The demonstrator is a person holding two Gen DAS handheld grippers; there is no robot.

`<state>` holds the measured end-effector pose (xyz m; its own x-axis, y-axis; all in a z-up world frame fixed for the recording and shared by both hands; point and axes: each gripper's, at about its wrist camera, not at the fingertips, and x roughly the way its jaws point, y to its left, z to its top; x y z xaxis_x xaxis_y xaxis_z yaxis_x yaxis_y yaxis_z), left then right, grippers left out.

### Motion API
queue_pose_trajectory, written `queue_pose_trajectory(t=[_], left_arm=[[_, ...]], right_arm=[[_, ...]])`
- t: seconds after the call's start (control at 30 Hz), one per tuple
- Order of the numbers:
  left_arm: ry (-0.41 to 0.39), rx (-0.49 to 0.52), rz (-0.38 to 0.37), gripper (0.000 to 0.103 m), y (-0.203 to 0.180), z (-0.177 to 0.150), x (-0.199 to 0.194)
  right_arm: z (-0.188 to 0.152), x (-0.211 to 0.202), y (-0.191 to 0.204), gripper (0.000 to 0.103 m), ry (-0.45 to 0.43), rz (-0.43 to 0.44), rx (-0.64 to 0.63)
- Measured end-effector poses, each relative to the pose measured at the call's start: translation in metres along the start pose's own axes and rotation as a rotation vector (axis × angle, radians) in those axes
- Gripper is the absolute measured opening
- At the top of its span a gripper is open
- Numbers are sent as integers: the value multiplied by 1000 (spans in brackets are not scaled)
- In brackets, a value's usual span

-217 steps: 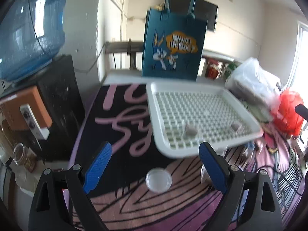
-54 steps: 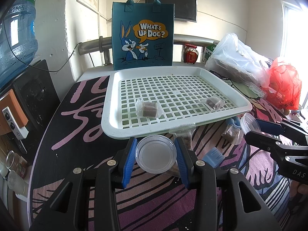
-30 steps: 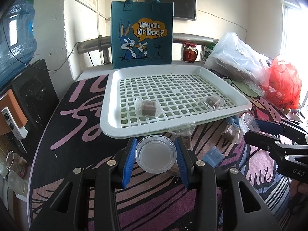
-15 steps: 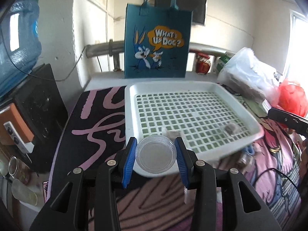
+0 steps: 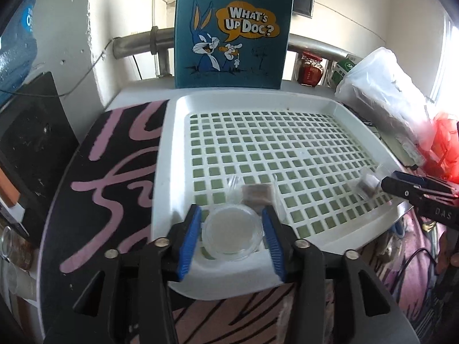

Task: Organize objects
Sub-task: 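Lower the left tool's container onto the tray while the right tool releases its container, then grasp a small clear snack bag with the left tool while the right tool grasps another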

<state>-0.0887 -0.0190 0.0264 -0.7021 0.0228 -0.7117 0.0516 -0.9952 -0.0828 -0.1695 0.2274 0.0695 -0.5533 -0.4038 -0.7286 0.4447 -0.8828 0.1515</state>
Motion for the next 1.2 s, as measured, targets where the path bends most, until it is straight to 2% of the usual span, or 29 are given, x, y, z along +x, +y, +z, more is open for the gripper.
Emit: queue_pose_trajectory(t=[0.07,0.13,0.23,0.47,0.7,0.9,1.2], left_arm=[[-19,-7,-9,65,-4,0,-5],[-64,0,-7,84,-7,0,-15],[-117,24,-8,90,-10,-1,-32],[-132,7,-54,91,-4,-3,-61],[-130,-3,-61,91,9,-19,-81],[-71,34,-54,91,4,-42,-75],[26,107,-30,91,-10,-60,-51]], right_arm=[[-1,-4,-1,58,-17,8,2],[0,-13,1,60,-53,6,5],[0,-33,5,60,-101,38,0],[-7,-85,13,60,-213,79,-8],[-26,-112,9,60,-236,71,-8],[-47,-105,5,60,-177,40,-17],[-66,-61,1,59,-21,10,-20]])
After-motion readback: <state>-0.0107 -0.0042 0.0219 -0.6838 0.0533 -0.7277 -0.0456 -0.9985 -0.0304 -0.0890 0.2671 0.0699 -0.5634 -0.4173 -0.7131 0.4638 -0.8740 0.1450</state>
